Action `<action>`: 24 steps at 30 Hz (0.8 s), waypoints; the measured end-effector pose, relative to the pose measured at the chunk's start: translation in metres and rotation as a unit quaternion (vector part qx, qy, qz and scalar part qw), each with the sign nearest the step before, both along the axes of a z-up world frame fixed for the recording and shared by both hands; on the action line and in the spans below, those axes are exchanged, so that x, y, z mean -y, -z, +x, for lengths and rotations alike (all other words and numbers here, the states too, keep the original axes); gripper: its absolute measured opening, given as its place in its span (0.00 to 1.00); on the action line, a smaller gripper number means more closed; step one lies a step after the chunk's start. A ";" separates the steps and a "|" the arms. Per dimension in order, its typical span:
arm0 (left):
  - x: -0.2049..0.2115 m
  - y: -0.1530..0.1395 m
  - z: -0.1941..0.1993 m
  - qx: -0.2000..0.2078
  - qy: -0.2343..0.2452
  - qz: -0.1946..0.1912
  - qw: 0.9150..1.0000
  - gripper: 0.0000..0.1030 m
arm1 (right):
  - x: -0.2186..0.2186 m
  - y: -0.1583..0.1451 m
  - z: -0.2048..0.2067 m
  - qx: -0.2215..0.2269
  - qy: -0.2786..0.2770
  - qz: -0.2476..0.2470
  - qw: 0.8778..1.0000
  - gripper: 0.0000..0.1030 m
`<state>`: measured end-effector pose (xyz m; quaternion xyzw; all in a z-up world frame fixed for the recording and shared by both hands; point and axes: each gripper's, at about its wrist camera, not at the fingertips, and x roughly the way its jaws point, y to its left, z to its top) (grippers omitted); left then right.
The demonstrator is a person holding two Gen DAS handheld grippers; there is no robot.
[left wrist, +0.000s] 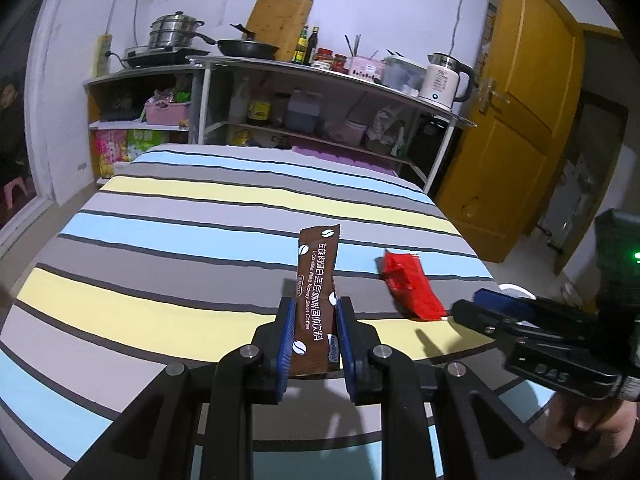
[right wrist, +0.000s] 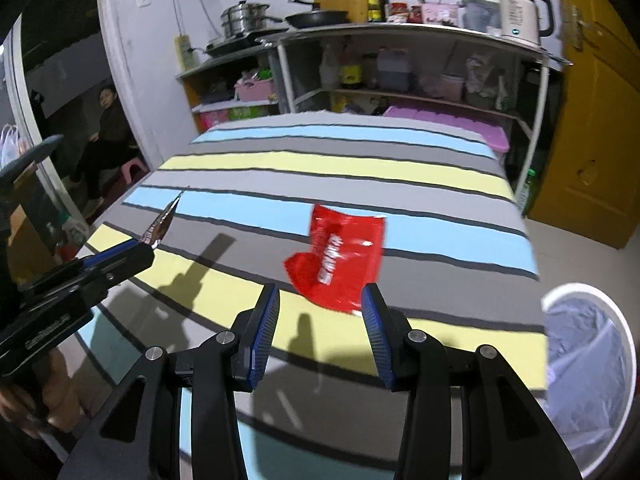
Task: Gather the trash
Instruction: 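Grasp the brown bar wrapper with the left gripper while the right grasps the red wrapper, then carry the brown wrapper and red wrapper over the bin and release both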
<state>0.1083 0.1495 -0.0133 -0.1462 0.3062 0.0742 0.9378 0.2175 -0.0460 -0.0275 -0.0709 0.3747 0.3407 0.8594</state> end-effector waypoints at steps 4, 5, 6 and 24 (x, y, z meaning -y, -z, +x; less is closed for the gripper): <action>-0.011 0.005 -0.001 0.002 -0.003 -0.011 1.000 0.20 | -0.022 0.013 0.009 -0.010 -0.009 -0.018 1.000 0.43; -0.013 0.006 -0.001 0.002 -0.002 -0.014 1.000 0.21 | -0.026 0.015 0.011 -0.012 -0.010 -0.022 1.000 0.43; -0.014 0.007 0.000 0.003 -0.002 -0.015 1.000 0.21 | -0.030 0.016 0.013 -0.012 -0.010 -0.026 1.000 0.43; -0.003 0.009 0.007 0.000 0.013 -0.014 1.000 0.20 | -0.020 0.014 0.016 -0.011 0.010 -0.026 1.000 0.08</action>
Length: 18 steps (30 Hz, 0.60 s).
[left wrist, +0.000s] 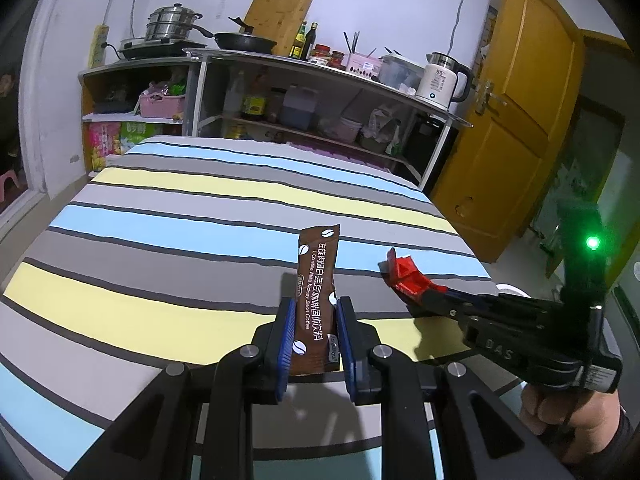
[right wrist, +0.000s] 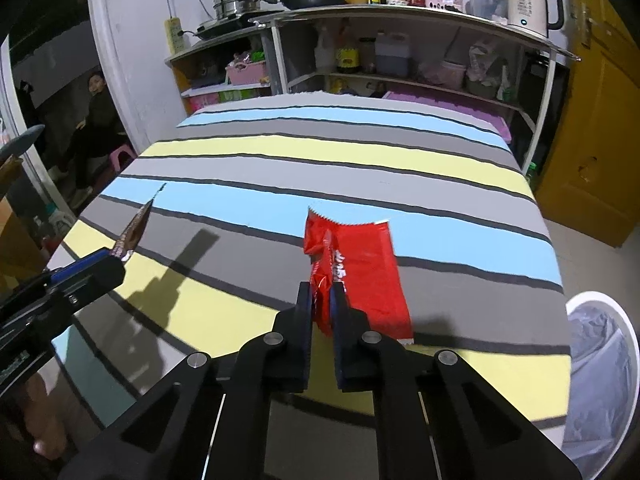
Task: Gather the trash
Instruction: 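Carry the brown wrapper and red wrapper over the bin and release both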
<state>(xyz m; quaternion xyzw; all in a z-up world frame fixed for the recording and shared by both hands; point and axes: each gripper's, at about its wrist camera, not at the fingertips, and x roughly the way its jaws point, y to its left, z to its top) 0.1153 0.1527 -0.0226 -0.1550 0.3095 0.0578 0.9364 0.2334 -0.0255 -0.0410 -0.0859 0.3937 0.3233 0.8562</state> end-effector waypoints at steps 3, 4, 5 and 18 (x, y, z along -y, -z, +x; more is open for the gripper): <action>0.008 -0.003 0.000 -0.001 0.005 0.004 1.000 0.20 | 0.009 -0.005 -0.007 0.003 0.002 0.008 1.000 0.08; 0.012 -0.005 -0.001 -0.001 0.007 0.006 1.000 0.20 | 0.013 -0.007 -0.008 0.004 0.002 0.012 1.000 0.08; 0.015 -0.006 0.000 -0.001 0.009 0.008 1.000 0.21 | 0.016 -0.010 -0.010 0.005 0.004 0.014 1.000 0.08; 0.075 -0.030 0.006 0.008 0.050 0.029 0.998 0.21 | 0.085 -0.041 -0.031 0.034 0.045 0.055 0.997 0.08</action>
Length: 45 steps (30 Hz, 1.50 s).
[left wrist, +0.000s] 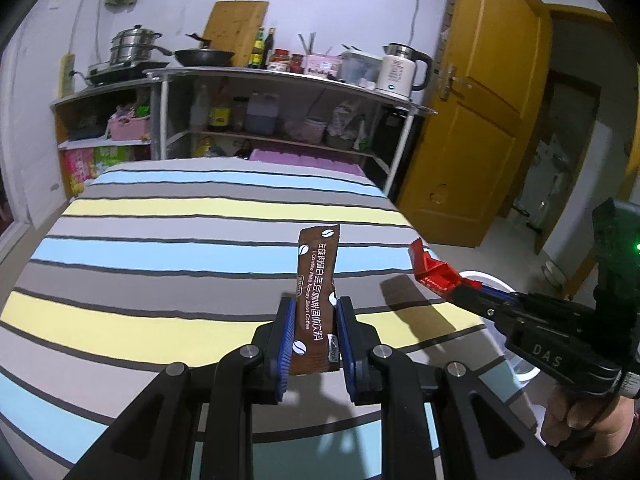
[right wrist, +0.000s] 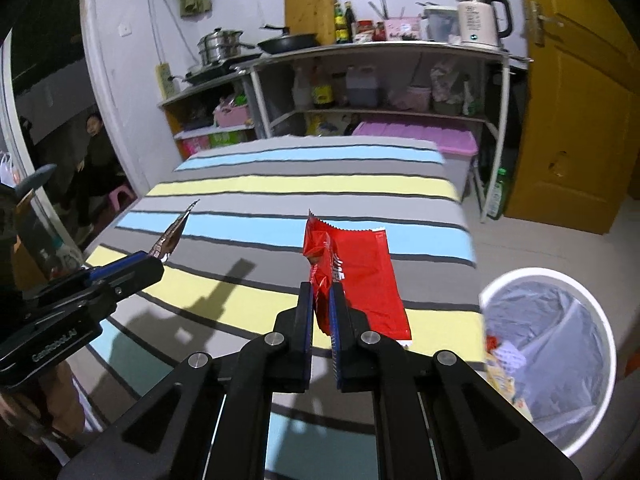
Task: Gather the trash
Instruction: 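Carry the brown wrapper and red wrapper over the bin and release both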
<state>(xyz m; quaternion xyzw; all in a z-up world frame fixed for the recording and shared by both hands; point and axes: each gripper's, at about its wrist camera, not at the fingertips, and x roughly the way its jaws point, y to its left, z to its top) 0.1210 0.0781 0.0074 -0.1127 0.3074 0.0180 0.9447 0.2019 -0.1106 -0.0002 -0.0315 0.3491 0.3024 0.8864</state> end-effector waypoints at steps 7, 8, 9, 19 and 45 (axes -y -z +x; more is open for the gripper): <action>0.039 -0.011 0.013 0.007 0.036 0.009 0.999 0.21 | 0.045 -0.005 0.000 0.005 0.038 0.014 0.999 0.08; 0.047 -0.012 0.016 0.008 0.044 0.011 0.999 0.20 | 0.052 -0.004 0.001 0.004 0.045 0.015 0.999 0.08; 0.051 -0.013 0.018 0.009 0.048 0.012 0.999 0.21 | 0.058 -0.004 0.001 0.004 0.051 0.016 0.999 0.08; 0.113 -0.014 0.049 0.010 0.108 0.016 0.994 0.21 | 0.120 0.001 0.013 -0.004 0.116 0.025 0.993 0.08; 0.206 0.020 0.108 -0.033 0.199 0.013 0.979 0.21 | 0.202 0.041 0.035 -0.057 0.190 0.040 0.979 0.08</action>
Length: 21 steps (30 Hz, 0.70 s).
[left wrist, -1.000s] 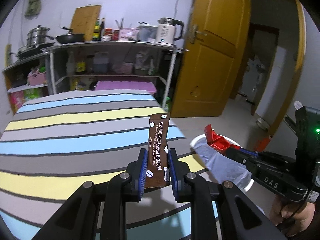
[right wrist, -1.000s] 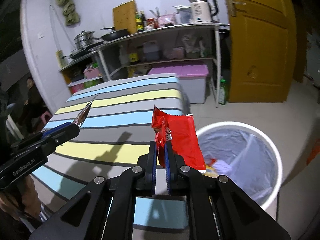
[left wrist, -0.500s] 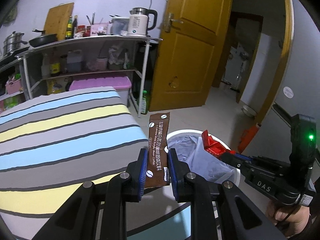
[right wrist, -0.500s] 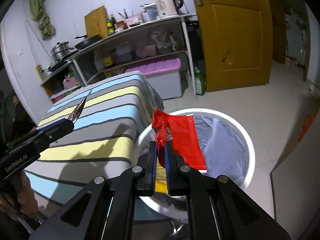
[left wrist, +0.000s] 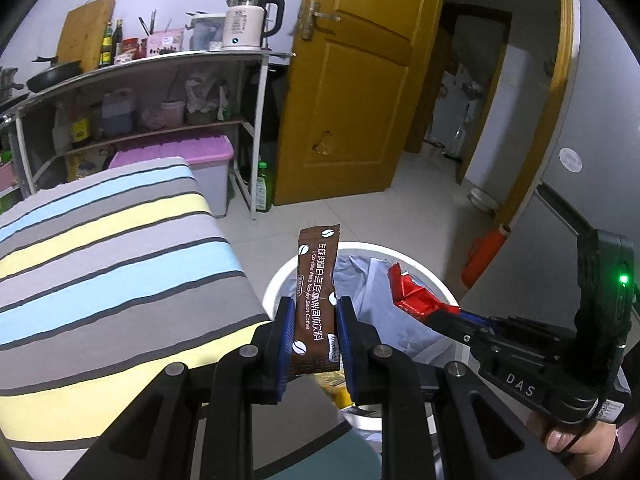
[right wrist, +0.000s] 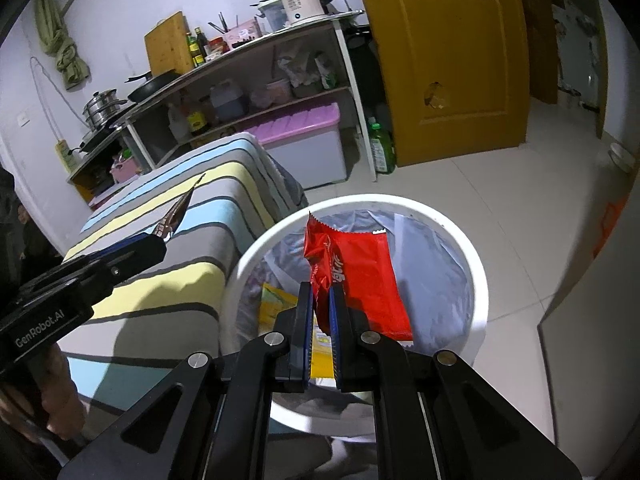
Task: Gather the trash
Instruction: 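Carry the brown wrapper and red wrapper over the bin and release both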
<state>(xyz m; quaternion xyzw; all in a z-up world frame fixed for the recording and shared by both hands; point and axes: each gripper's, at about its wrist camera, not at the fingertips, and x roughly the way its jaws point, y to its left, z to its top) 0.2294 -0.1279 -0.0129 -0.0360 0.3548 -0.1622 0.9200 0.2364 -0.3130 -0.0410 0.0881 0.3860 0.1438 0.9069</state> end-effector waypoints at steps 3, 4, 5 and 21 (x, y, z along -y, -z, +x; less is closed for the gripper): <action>0.006 0.005 0.003 -0.005 0.009 -0.001 1.000 0.21 | 0.004 0.004 0.000 -0.006 0.004 0.000 1.000 0.08; 0.008 0.005 0.006 -0.008 0.013 -0.003 1.000 0.21 | 0.005 0.004 0.000 -0.007 0.005 -0.002 1.000 0.08; 0.010 0.007 0.007 -0.012 0.017 -0.004 1.000 0.21 | 0.005 0.005 0.000 -0.008 0.006 -0.002 1.000 0.09; -0.002 0.002 -0.008 -0.006 0.013 -0.021 1.000 0.25 | -0.001 -0.017 -0.023 0.020 0.008 -0.019 1.000 0.19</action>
